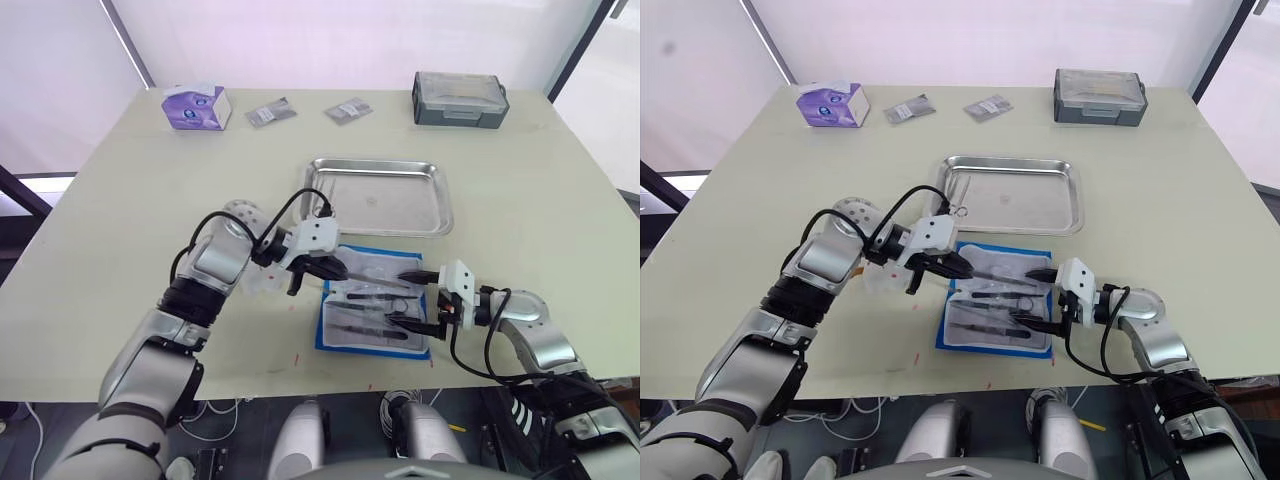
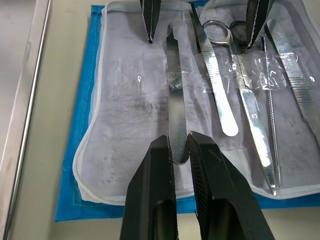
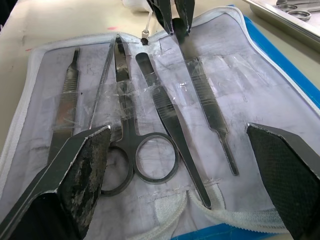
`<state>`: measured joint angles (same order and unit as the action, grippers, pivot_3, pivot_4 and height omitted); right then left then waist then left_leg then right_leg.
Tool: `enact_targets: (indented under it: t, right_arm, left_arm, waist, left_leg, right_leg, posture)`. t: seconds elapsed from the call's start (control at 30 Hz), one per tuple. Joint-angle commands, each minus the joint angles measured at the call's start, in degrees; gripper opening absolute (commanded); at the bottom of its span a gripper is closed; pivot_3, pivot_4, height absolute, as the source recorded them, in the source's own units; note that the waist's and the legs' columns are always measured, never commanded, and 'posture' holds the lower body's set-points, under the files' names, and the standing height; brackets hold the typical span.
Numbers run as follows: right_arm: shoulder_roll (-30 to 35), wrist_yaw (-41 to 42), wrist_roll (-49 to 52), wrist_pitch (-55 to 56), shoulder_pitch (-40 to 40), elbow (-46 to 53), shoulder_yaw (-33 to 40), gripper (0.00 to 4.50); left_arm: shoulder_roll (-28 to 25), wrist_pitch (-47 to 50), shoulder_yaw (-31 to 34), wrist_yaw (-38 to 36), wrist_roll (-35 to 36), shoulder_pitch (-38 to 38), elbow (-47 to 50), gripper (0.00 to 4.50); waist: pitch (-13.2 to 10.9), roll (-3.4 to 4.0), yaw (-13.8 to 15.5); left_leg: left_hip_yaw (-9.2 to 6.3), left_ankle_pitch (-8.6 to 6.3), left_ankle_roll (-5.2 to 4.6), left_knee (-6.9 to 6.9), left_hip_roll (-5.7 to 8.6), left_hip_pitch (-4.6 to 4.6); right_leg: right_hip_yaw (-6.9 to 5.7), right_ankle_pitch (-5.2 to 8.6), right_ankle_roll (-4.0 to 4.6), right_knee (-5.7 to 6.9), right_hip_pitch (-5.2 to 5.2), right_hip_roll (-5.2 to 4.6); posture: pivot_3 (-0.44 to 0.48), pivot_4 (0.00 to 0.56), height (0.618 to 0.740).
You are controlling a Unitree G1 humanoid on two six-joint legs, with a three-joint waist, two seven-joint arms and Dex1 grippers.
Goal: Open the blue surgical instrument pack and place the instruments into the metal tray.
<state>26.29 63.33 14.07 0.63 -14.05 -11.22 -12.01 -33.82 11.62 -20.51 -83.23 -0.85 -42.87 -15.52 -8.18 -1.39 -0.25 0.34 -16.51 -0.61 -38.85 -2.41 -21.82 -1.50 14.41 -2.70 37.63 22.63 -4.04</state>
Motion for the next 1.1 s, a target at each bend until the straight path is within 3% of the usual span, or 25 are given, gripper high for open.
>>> enact_targets:
  t: [0.03, 1.1]
  right_arm:
    - [0.9, -0.7, -3.3, -2.5, 2.5, -5.2, -1.8, 4.5]
    - [1.2, -0.2, -3.2, -2.6, 2.2, -5.3, -1.8, 4.5]
  left_arm:
    - [-1.8, 2.2, 0.7, -1.1, 1.3, -1.0, 4.5, 0.01]
    - [-18.8, -3.3, 8.5, -9.3, 11.0, 3.3, 0.7, 0.01]
  waist:
    - [0.0, 0.0, 0.0]
    - [0.0, 0.03, 0.0]
  left_leg:
    - [-0.01, 0.0, 0.0, 0.0, 0.0, 0.0]
    - [0.0, 0.0, 0.0, 0.0, -0.01, 0.0]
  right_leg:
    - [0.0, 0.0, 0.0, 0.0, 0.0, 0.0]
    - [0.0, 0.01, 0.0, 0.0, 0.03, 0.0]
  posture:
    - [0.0, 0.15, 0.727]
    - [0.0, 0.15, 0.727]
